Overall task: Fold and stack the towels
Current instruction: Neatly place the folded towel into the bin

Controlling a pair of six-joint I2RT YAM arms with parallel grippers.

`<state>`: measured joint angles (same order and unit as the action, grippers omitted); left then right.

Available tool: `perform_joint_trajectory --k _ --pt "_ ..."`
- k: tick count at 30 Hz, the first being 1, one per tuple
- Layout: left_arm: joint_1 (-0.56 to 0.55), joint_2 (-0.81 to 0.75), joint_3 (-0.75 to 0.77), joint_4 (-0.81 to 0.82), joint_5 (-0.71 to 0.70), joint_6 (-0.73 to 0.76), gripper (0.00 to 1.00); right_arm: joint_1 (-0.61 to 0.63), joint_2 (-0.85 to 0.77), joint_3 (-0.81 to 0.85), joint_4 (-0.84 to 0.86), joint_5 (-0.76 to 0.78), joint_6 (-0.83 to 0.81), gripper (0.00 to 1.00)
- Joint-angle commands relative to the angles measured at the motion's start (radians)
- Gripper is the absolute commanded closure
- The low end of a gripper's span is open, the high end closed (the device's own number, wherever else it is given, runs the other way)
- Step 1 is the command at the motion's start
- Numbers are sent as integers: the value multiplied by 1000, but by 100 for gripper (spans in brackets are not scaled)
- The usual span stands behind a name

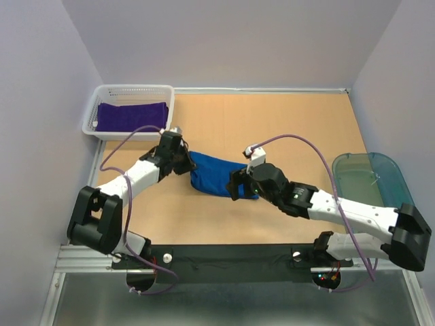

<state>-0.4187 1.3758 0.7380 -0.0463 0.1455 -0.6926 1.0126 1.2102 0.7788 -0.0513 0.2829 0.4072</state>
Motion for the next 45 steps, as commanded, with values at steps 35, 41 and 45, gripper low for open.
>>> perform_joint_trajectory --k 35,41,45 --pt "557 778 1565 -687 -90 763 100 -83 164 92 -208 75 -212 0" --pt "587 809 1572 -650 -115 783 100 -86 229 149 -248 70 -234 0" --pt "606 825 1560 -603 -138 774 100 -85 258 174 -262 64 -232 0"
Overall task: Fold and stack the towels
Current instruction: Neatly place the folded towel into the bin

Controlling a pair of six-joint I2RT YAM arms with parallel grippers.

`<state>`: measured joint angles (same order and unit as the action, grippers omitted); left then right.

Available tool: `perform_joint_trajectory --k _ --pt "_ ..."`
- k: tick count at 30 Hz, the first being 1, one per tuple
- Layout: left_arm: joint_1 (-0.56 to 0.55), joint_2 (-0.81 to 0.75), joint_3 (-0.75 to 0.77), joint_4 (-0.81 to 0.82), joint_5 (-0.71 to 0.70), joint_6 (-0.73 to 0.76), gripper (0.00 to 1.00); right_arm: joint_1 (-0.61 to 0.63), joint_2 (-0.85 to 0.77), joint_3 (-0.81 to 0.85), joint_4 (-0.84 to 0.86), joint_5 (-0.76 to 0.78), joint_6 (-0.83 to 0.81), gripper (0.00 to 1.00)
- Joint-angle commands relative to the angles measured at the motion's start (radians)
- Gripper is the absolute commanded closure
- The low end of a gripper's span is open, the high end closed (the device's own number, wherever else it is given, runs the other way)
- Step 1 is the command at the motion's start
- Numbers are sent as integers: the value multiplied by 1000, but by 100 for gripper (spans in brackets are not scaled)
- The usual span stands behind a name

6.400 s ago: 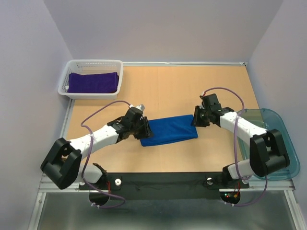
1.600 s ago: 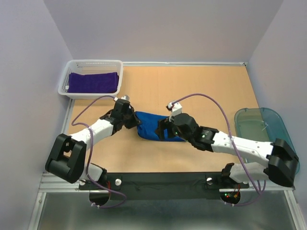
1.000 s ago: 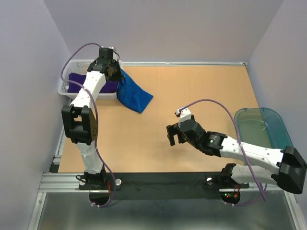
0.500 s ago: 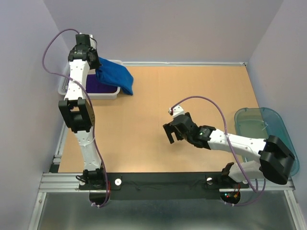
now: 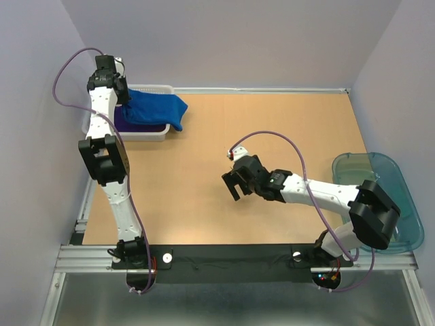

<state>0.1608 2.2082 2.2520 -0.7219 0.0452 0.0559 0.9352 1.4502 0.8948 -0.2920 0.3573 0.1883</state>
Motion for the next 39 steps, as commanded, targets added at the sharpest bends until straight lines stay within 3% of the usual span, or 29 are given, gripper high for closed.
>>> perform_joint_trajectory --k 1,14,39 --pt "29 -7 38 87 -36 22 100 -9 22 62 -22 -11 -15 0" --pt "55 -2 -61 234 -120 -24 100 -9 56 95 -61 6 -12 0" --pt "62 38 -71 276 -334 12 94 -7 62 96 -87 11 3 0"
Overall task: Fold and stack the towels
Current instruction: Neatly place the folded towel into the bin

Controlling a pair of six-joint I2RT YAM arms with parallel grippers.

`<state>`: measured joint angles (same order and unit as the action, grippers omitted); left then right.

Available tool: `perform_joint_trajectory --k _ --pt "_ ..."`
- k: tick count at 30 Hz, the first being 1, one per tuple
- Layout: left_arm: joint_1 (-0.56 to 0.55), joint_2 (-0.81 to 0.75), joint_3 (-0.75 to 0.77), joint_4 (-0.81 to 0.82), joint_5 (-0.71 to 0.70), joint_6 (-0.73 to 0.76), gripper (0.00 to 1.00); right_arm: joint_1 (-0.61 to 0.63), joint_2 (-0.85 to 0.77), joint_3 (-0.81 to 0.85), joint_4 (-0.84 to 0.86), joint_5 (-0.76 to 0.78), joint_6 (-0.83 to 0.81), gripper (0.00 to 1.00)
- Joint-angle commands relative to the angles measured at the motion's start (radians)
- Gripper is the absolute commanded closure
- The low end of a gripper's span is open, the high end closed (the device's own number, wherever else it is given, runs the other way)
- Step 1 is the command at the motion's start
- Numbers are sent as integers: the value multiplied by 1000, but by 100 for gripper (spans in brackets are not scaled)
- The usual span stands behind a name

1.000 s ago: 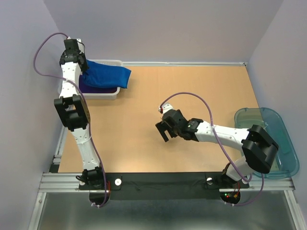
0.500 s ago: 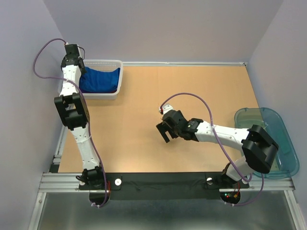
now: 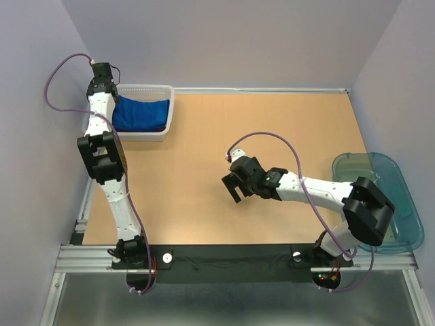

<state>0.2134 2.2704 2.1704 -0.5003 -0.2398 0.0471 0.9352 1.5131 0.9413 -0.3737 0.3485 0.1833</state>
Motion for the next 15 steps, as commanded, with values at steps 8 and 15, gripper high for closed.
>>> perform_joint_trajectory --k 8,15 --pt "11 -2 25 37 -111 17 41 -7 1 54 -11 21 7 0" --pt "20 -48 91 5 -234 5 25 -10 -14 63 -24 85 15 0"
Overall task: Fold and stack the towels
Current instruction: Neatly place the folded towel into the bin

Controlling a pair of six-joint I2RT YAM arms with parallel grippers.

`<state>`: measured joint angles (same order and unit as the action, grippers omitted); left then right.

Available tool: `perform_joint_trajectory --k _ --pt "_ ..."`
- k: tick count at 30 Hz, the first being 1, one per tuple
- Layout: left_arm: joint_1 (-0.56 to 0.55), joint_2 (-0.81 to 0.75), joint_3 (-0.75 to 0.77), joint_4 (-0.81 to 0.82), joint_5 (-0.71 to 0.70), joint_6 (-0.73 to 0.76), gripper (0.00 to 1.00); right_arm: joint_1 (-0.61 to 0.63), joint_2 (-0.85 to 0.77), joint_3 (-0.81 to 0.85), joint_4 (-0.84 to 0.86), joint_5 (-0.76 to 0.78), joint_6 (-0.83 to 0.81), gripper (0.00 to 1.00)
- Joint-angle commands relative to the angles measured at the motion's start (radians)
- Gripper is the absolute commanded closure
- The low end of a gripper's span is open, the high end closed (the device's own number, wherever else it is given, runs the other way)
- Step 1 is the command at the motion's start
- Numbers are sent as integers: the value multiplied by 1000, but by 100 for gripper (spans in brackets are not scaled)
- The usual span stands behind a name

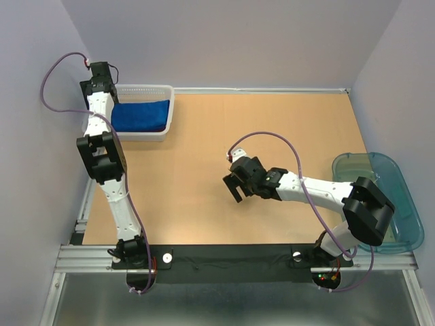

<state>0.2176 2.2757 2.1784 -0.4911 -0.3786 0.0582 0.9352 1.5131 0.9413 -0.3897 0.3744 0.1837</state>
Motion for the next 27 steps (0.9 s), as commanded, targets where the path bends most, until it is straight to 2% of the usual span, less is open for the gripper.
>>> perform_joint_trajectory --k 1,3,7,8,10,12,13,19,21,23,25,27 --pt "16 -68 98 -13 -97 -11 25 -18 -17 70 -12 70 23 0" --pt "16 -97 86 -18 -45 -18 23 -30 -24 76 -26 101 52 0" --pt "2 -217 -70 -1 110 -55 23 -88 -45 93 -46 150 92 0" --pt "-3 -278 -104 3 188 -104 23 -126 -62 100 -57 170 109 0" --pt "-18 -396 -233 43 257 -127 23 -176 -88 102 -66 182 126 1" --pt "-41 -488 -374 103 360 -149 23 -261 -140 97 -74 190 140 1" --pt "-52 -533 -374 118 374 -153 22 -294 -158 96 -77 193 145 1" --pt "-92 -918 -678 183 569 -192 22 -551 -372 93 -124 187 194 0" --pt "-119 -1016 -751 222 570 -196 20 -608 -439 91 -132 195 195 0" --pt "-164 -1181 -868 256 523 -195 15 -612 -546 91 -132 213 189 0" --pt "-253 -1322 -940 255 442 -183 9 -610 -614 93 -130 230 171 0" --pt "-305 -1409 -979 237 388 -170 5 -612 -718 83 -132 215 154 0"
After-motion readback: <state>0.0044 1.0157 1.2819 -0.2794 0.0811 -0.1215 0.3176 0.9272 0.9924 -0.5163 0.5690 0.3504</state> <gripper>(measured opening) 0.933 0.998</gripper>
